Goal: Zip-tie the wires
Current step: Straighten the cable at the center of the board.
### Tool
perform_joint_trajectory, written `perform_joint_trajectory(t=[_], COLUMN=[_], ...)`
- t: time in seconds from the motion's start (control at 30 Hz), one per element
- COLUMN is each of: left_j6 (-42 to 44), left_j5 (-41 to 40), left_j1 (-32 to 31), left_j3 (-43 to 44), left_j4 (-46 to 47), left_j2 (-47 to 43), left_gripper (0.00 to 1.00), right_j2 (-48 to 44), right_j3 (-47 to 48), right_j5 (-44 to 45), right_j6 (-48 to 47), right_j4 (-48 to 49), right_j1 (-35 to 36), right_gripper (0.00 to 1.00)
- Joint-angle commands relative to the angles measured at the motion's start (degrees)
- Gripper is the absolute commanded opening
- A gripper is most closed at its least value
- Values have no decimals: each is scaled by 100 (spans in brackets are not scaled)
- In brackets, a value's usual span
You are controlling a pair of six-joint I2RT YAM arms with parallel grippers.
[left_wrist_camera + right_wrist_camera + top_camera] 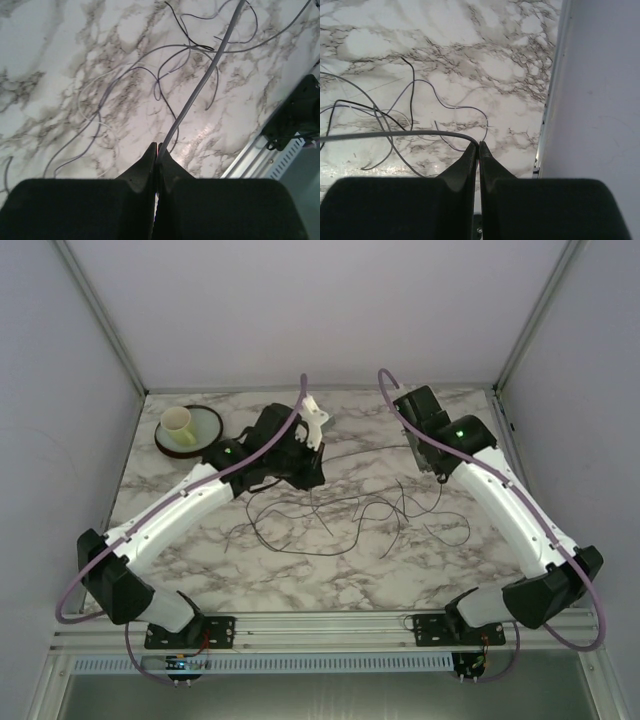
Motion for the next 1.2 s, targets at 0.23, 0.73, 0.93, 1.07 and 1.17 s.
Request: perform_joint_trajectory(t=[0.23, 0.73, 0.93, 1.07, 1.17], left_j6=[-532, -267, -231, -163, -136], left_j5=[-224, -1341, -1263, -1273, -1241], left_j1=[-226, 417, 880, 1061, 1172], left_j3=[76, -311, -990, -1306, -1441], left_j4=[-184, -1574, -1603, -1597, -1512], left_j2=[469, 186, -3, 47, 47], left_gripper=[0, 0, 0, 0, 0], right_j2=[172, 1577, 1762, 1906, 2065], right_j3=[-701, -719, -825, -914, -872], right_j5=[952, 709, -181, -490, -455], right_j6=[-240, -1325, -1457, -1516, -1499], right_j4=[292, 1606, 2219, 2565, 2684], right_j1=[24, 78, 91, 113, 111], right_gripper=[0, 0, 0, 6, 7])
